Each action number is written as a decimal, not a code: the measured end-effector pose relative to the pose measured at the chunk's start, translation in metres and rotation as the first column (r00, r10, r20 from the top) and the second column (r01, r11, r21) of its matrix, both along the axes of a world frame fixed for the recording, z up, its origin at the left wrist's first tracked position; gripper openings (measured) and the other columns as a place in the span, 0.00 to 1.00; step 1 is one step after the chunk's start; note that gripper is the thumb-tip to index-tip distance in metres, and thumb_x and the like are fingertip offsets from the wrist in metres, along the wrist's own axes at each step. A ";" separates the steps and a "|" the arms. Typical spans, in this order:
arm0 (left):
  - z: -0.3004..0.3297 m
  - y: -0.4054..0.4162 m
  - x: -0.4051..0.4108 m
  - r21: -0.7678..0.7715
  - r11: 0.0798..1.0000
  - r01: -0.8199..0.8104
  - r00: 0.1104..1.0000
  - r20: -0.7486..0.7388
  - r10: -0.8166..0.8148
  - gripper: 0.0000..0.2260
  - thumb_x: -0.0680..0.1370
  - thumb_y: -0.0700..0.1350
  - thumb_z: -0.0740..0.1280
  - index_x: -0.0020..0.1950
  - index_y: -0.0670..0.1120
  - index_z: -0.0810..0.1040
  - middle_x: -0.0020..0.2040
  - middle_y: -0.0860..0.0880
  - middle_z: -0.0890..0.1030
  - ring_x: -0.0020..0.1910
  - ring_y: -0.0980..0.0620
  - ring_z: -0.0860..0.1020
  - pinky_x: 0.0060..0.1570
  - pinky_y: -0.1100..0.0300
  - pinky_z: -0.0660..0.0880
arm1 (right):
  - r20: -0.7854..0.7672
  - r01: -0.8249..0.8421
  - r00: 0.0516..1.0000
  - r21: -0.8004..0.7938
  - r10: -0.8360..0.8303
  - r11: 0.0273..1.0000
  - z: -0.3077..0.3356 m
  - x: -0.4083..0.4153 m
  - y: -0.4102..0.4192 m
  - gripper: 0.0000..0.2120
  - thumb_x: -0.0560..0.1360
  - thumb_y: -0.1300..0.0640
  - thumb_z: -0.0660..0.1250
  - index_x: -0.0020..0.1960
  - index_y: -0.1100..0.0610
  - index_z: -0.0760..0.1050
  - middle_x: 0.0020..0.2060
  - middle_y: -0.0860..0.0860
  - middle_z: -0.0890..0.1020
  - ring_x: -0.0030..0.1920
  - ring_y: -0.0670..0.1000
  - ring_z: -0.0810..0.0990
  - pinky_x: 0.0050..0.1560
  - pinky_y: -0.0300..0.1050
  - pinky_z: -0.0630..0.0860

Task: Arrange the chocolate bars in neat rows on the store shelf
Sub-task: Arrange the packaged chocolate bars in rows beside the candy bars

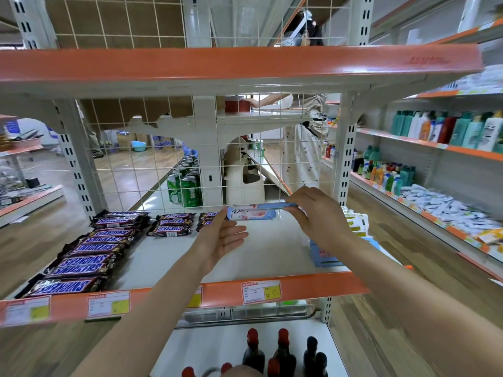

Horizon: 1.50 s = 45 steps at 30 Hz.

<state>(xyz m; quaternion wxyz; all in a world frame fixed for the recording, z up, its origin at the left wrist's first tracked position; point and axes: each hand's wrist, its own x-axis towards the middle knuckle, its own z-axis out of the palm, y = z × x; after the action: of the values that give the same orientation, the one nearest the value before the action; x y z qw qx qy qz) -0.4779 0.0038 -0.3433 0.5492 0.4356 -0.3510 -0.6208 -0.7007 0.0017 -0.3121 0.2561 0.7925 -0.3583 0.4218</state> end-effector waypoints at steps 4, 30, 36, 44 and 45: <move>0.003 0.004 -0.002 0.039 0.998 0.055 0.998 -0.027 -0.054 0.24 0.78 0.59 0.59 0.52 0.37 0.75 0.49 0.39 0.81 0.47 0.44 0.81 0.49 0.54 0.78 | -0.229 -0.074 0.973 -0.331 -0.004 0.941 -0.003 -0.005 0.001 0.07 0.69 0.69 0.65 0.43 0.60 0.79 0.40 0.54 0.83 0.37 0.56 0.80 0.35 0.44 0.75; -0.006 0.011 -0.006 -0.126 0.988 -0.094 0.984 -0.162 0.073 0.07 0.79 0.36 0.61 0.42 0.37 0.75 0.33 0.43 0.83 0.34 0.51 0.83 0.43 0.58 0.80 | 0.658 -0.339 0.717 0.619 -0.232 0.708 0.000 0.001 0.001 0.09 0.79 0.53 0.61 0.53 0.58 0.75 0.46 0.53 0.81 0.44 0.51 0.80 0.46 0.44 0.74; -0.010 0.011 -0.009 -0.126 0.988 -0.087 0.986 -0.153 0.068 0.07 0.79 0.36 0.62 0.41 0.37 0.75 0.33 0.42 0.83 0.35 0.50 0.84 0.44 0.58 0.81 | 0.663 -0.535 0.678 0.741 -0.317 0.406 0.001 0.009 0.001 0.11 0.76 0.48 0.65 0.41 0.54 0.77 0.39 0.50 0.81 0.38 0.47 0.79 0.46 0.40 0.78; -0.012 0.015 -0.008 -0.099 0.994 -0.046 0.988 -0.148 0.031 0.06 0.78 0.36 0.62 0.42 0.37 0.75 0.34 0.42 0.84 0.35 0.49 0.84 0.41 0.58 0.81 | 0.697 -0.567 0.640 0.712 -0.322 0.414 -0.005 0.011 0.002 0.03 0.77 0.59 0.66 0.48 0.59 0.76 0.42 0.54 0.80 0.40 0.48 0.79 0.37 0.33 0.78; -0.012 0.016 -0.008 -0.084 0.996 -0.029 0.988 -0.150 0.016 0.06 0.78 0.36 0.62 0.43 0.38 0.75 0.35 0.42 0.84 0.35 0.49 0.84 0.41 0.58 0.81 | 0.703 -0.564 0.631 0.706 -0.329 0.427 -0.005 0.011 0.002 0.03 0.77 0.60 0.66 0.48 0.59 0.77 0.44 0.54 0.80 0.44 0.50 0.80 0.41 0.36 0.79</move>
<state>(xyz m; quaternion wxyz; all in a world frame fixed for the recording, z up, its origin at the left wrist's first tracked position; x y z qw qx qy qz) -0.4855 0.0201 -0.3548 0.5992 0.3677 -0.3302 -0.6299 -0.6894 0.0037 -0.3168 -0.4169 0.5662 -0.5297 0.4743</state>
